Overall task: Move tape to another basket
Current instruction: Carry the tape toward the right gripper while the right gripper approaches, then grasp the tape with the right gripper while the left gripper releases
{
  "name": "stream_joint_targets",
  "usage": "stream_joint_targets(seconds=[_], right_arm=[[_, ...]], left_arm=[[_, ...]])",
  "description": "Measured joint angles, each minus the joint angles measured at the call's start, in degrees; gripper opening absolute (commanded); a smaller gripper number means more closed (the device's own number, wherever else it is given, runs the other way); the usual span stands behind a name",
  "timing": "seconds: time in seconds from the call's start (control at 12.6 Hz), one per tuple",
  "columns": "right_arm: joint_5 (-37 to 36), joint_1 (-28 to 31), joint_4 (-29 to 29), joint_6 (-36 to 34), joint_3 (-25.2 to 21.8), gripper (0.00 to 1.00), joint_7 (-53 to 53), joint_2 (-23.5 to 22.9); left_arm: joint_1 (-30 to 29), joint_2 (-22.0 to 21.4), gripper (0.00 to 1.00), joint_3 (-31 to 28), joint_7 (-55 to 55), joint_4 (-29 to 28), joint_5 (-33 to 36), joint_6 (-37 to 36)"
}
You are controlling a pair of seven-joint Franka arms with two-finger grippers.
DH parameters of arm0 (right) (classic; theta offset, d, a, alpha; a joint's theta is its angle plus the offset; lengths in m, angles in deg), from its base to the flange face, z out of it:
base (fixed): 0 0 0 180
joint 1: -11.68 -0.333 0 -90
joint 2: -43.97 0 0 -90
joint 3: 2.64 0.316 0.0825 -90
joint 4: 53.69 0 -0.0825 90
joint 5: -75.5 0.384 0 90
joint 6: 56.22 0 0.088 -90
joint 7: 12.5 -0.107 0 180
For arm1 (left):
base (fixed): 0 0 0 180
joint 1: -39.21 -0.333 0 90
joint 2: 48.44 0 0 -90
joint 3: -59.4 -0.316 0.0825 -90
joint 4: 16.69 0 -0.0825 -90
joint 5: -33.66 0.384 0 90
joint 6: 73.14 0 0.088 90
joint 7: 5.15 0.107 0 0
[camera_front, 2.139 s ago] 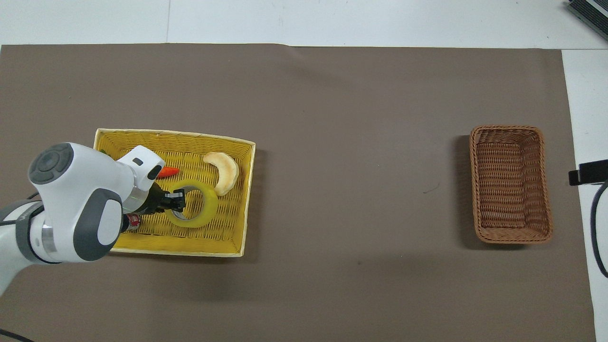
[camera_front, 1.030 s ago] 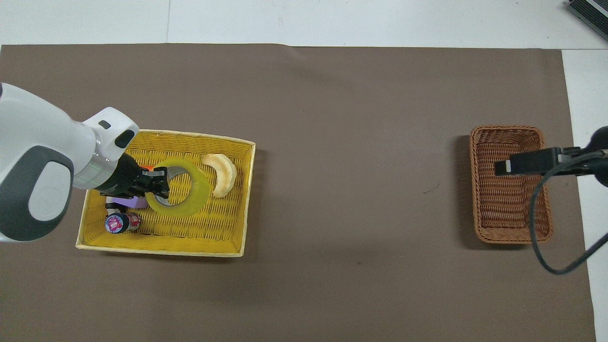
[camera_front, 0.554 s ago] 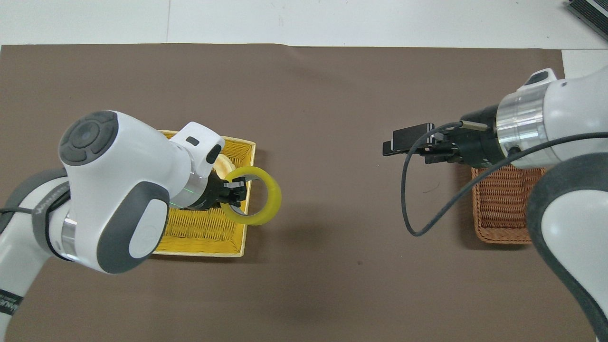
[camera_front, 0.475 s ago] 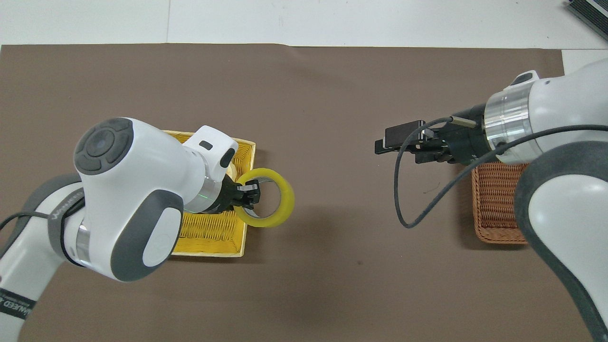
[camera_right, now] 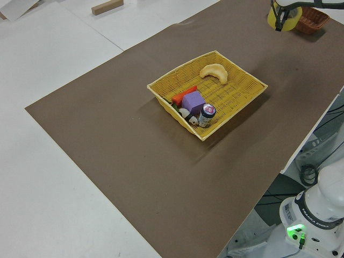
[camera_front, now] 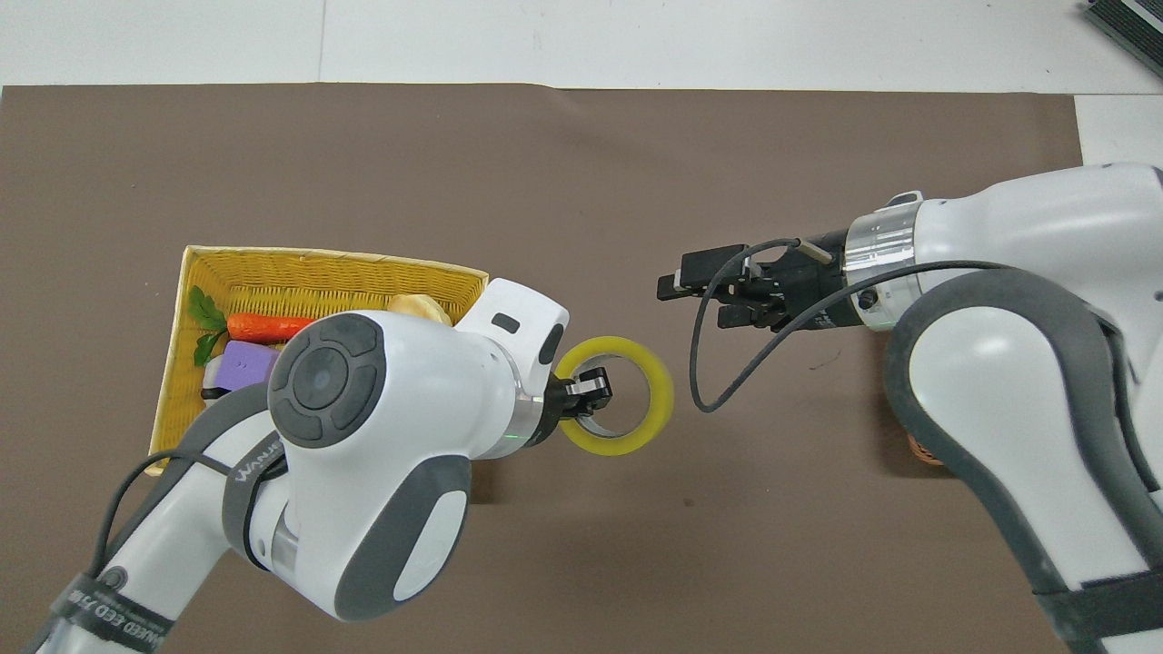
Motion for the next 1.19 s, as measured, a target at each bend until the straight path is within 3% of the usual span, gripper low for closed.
stream_joint_targets(seconds=[0.48,0.63,1.11,1.19], right_arm=[[5.10,2.15,8.16,-1.93,-0.37,1.00,15.62,5.12],[7.00,4.40,9.28,-6.57,-0.40,1.00,20.57,6.36],[8.61,5.23,11.84,-8.69,-0.19,1.00,24.10,8.19],[8.61,5.20,12.22,-8.46,-0.16,0.81,24.11,8.38]], left_arm=[[1.98,0.13,0.00,0.02,-0.29,-0.01,-1.65,4.03],[2.09,0.21,0.00,0.40,-0.31,0.05,-1.72,4.89],[3.25,1.28,0.00,1.98,-4.60,1.91,-1.83,8.38],[3.39,1.49,0.00,2.24,-5.52,2.23,-1.83,8.42]])
